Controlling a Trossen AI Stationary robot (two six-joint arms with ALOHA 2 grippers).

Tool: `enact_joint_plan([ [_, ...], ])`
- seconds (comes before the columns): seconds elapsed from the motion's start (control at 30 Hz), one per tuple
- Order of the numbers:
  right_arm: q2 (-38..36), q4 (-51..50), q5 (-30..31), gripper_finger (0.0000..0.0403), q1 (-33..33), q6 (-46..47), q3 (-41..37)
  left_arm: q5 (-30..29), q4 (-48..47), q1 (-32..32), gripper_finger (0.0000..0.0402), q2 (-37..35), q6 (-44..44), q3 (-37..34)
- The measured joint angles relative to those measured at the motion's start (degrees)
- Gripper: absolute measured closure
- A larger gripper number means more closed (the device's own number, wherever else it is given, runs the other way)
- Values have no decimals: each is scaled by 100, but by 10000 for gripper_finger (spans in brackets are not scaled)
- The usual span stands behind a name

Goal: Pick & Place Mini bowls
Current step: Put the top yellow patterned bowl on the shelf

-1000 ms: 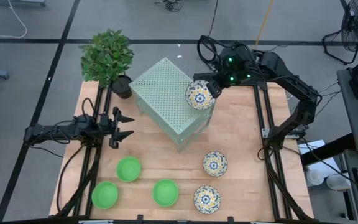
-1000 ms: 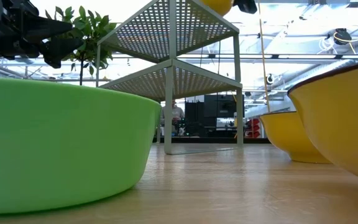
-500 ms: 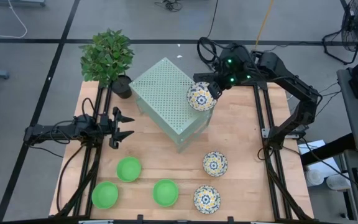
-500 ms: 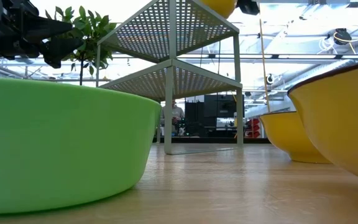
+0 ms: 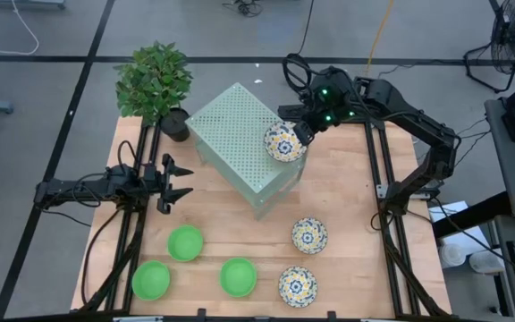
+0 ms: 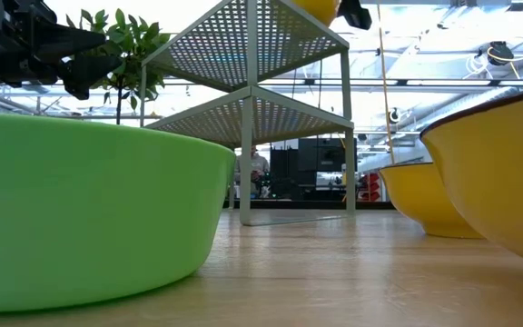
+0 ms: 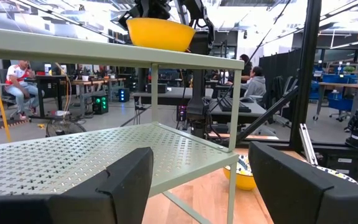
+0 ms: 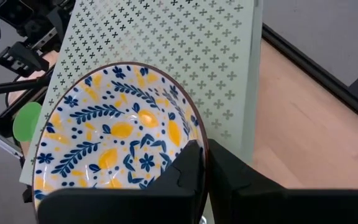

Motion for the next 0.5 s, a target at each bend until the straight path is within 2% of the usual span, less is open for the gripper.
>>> enact_joint_plan([
  [0.5,20,38,40,324,2,38,-11,0,0,-1,133,-1,0,1],
])
